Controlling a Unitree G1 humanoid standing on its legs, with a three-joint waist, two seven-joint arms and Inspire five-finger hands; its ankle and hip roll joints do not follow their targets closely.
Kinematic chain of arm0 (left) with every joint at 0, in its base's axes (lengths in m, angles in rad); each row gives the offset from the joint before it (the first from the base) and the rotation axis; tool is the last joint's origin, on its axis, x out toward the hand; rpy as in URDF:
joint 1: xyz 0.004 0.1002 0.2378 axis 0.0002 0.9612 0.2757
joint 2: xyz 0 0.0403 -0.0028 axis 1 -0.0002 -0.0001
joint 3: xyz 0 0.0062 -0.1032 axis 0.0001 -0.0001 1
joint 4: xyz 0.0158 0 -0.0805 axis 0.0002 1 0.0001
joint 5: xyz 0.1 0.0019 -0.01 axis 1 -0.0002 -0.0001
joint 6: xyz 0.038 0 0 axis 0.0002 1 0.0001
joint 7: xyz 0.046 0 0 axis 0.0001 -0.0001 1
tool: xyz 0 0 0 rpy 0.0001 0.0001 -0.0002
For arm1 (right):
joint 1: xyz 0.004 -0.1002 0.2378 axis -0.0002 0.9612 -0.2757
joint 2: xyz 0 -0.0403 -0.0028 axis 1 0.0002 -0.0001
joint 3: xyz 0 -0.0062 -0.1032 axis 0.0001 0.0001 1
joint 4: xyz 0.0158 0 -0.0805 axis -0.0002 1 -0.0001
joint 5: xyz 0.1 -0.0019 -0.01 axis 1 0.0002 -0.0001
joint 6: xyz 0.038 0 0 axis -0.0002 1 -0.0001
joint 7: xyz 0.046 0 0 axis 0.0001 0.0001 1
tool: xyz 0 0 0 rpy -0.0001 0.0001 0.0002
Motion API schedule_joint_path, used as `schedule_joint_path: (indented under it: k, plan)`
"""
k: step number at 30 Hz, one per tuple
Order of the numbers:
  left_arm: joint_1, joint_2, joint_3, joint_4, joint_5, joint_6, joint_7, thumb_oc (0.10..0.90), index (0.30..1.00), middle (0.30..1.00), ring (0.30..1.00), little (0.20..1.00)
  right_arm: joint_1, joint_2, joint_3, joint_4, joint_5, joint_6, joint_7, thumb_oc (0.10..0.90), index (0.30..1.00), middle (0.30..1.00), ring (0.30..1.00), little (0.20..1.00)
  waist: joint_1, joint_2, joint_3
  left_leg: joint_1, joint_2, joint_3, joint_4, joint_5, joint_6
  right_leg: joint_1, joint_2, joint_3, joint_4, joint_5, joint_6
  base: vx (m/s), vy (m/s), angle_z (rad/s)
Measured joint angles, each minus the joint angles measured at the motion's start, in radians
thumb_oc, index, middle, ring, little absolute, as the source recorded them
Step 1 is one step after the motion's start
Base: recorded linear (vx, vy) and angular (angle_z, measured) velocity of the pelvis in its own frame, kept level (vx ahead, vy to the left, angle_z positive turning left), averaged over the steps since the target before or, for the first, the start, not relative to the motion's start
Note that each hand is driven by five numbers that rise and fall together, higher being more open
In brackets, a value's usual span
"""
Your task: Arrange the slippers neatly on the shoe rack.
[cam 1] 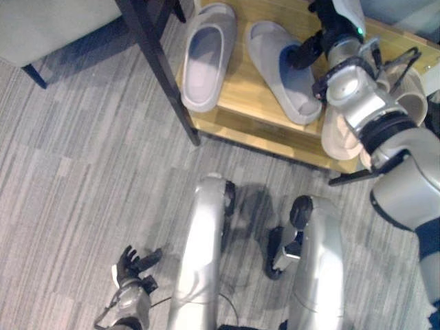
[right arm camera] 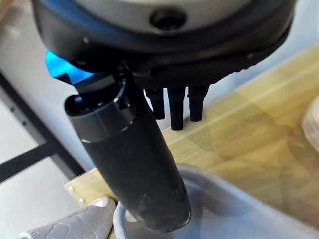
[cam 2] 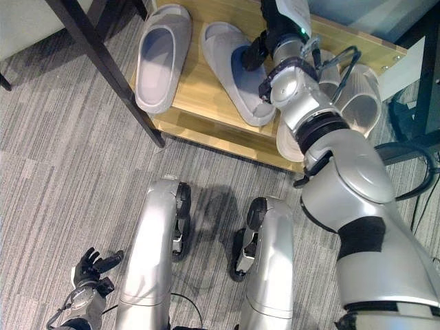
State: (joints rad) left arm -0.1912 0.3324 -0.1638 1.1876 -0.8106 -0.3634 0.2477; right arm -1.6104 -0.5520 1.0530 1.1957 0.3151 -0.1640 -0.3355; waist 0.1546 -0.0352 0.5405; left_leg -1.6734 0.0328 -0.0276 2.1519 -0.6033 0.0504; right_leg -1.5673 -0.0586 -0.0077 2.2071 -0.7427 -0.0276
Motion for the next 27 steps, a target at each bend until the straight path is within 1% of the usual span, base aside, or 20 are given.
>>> schedule_joint_path:
  k: [3, 4, 6, 9, 10, 12, 14, 15, 17, 19, 20, 22, 27]
  plan:
    - [0.002, 0.0, 0.0, 0.007, 0.0, 0.014, -0.007, 0.8, 0.9, 0.9, 0.9, 0.9, -0.001, -0.082, 0.023, -0.159, 0.001, -0.001, 0.013, 0.8, 0.9, 0.9, 0.9, 0.9, -0.003, -0.006, 0.0, -0.001, 0.0, 0.0, 0.004, -0.004, 0.005, -0.001, 0.001, 0.0, 0.0, -0.001, 0.003, 0.0, 0.001, -0.01]
    - [0.007, 0.0, 0.002, 0.017, 0.0, 0.015, -0.019, 0.8, 0.9, 0.9, 0.9, 0.9, -0.004, -0.116, 0.031, -0.231, 0.001, -0.015, 0.016, 0.8, 0.9, 0.9, 0.9, 0.9, -0.005, -0.006, 0.0, -0.002, 0.0, -0.001, 0.008, -0.008, 0.004, 0.0, 0.004, 0.0, 0.002, -0.003, 0.007, 0.0, 0.007, -0.04]
    - [0.006, -0.001, 0.002, 0.011, 0.0, 0.017, -0.023, 0.8, 0.9, 0.9, 0.9, 0.9, -0.022, -0.147, 0.032, -0.303, 0.001, -0.034, 0.017, 0.8, 0.9, 0.9, 0.9, 0.9, -0.019, -0.008, -0.001, -0.002, 0.001, -0.001, 0.011, -0.013, 0.008, 0.001, 0.004, 0.0, 0.003, -0.005, 0.011, 0.0, 0.001, -0.02]
    - [0.007, -0.001, 0.002, -0.007, 0.0, 0.016, -0.029, 0.8, 0.9, 0.9, 0.9, 0.9, -0.024, -0.191, 0.032, -0.366, 0.002, -0.048, 0.016, 0.8, 0.9, 0.9, 0.9, 0.9, -0.018, -0.009, 0.0, -0.002, 0.001, -0.001, 0.011, -0.014, 0.008, 0.002, 0.004, 0.0, 0.002, -0.007, 0.009, 0.0, 0.0, 0.0]
    - [0.006, 0.0, 0.002, -0.014, 0.003, 0.016, -0.036, 0.8, 0.9, 0.9, 0.9, 0.9, -0.014, -0.22, 0.021, -0.412, 0.003, -0.05, 0.016, 0.8, 0.9, 0.9, 0.9, 0.9, -0.018, -0.01, 0.0, -0.002, 0.001, -0.001, 0.01, -0.015, 0.007, 0.001, 0.004, 0.001, 0.002, -0.008, 0.007, 0.0, 0.0, 0.0]
    - [0.007, 0.0, 0.002, -0.018, 0.016, 0.016, -0.037, 0.8, 0.9, 0.9, 0.9, 0.9, 0.04, -0.281, -0.051, -0.542, 0.003, -0.066, 0.008, 0.8, 0.9, 0.9, 0.9, 0.9, -0.02, -0.011, 0.0, -0.002, 0.001, 0.0, 0.01, -0.017, 0.007, 0.002, 0.004, 0.001, 0.001, -0.012, 0.005, 0.0, 0.0, 0.0]
    - [0.009, 0.001, 0.006, -0.019, 0.038, 0.016, -0.037, 0.8, 0.9, 0.9, 0.9, 0.9, 0.045, -0.29, -0.075, -0.596, 0.002, -0.082, -0.013, 0.8, 0.9, 0.9, 0.9, 0.9, -0.039, -0.011, 0.0, -0.002, 0.001, 0.0, 0.009, -0.018, 0.008, 0.002, 0.004, 0.001, 0.0, -0.012, 0.006, 0.0, 0.0, 0.0]
    - [0.008, 0.001, 0.009, -0.035, 0.042, 0.015, -0.037, 0.8, 0.9, 0.9, 0.9, 0.9, 0.058, -0.302, -0.113, -0.633, 0.001, -0.097, -0.025, 0.8, 0.9, 0.9, 0.9, 0.9, -0.045, -0.011, 0.0, -0.001, 0.001, 0.0, 0.008, -0.02, 0.007, 0.001, 0.005, 0.0, -0.001, -0.014, 0.003, 0.0, 0.0, 0.0]
    - [0.007, 0.001, 0.01, -0.055, 0.052, 0.014, -0.037, 0.8, 0.9, 0.9, 0.9, 0.9, 0.061, -0.304, -0.125, -0.611, -0.001, -0.103, -0.042, 0.8, 0.9, 0.9, 0.9, 0.9, -0.043, -0.011, 0.0, -0.001, 0.001, -0.001, 0.007, -0.021, 0.006, 0.0, 0.005, 0.0, 0.0, -0.015, 0.002, 0.0, 0.0, 0.0]
    - [0.004, 0.001, 0.01, -0.058, 0.052, 0.014, -0.038, 0.8, 0.9, 0.9, 0.9, 0.9, 0.062, -0.295, -0.125, -0.557, -0.001, -0.095, -0.043, 0.8, 0.9, 0.9, 0.9, 0.9, -0.042, -0.011, 0.0, -0.001, 0.001, -0.001, 0.006, -0.023, 0.005, -0.001, 0.005, -0.001, 0.0, -0.016, -0.002, 0.0, 0.0, 0.0]
    - [0.004, 0.001, 0.01, -0.058, 0.052, 0.014, -0.038, 0.8, 0.9, 0.9, 0.9, 0.9, 0.062, -0.279, -0.124, -0.499, -0.001, -0.082, -0.043, 0.8, 0.9, 0.9, 0.9, 0.9, -0.042, -0.011, 0.0, -0.001, 0.001, -0.001, 0.006, -0.025, 0.005, -0.001, 0.005, -0.001, 0.0, -0.017, -0.002, 0.0, 0.0, 0.0]
    - [0.004, 0.001, 0.01, -0.056, 0.052, 0.015, -0.038, 0.8, 0.9, 0.9, 0.9, 0.9, 0.065, -0.272, -0.124, -0.47, -0.001, -0.064, -0.043, 0.8, 0.9, 0.9, 0.9, 0.9, -0.042, -0.011, 0.0, -0.001, 0.001, 0.0, 0.006, -0.027, 0.005, -0.002, 0.005, 0.0, 0.0, -0.018, 0.0, 0.0, 0.0, 0.0]
    - [0.005, 0.001, 0.009, -0.04, 0.052, 0.015, -0.039, 0.8, 0.9, 0.9, 0.9, 0.9, 0.056, -0.186, -0.116, -0.357, 0.0, -0.045, -0.042, 0.8, 0.9, 0.9, 0.9, 0.9, -0.041, -0.011, 0.0, 0.001, 0.001, -0.001, 0.005, -0.031, 0.001, -0.003, 0.005, 0.0, 0.001, -0.022, 0.0, 0.0, 0.0, 0.0]
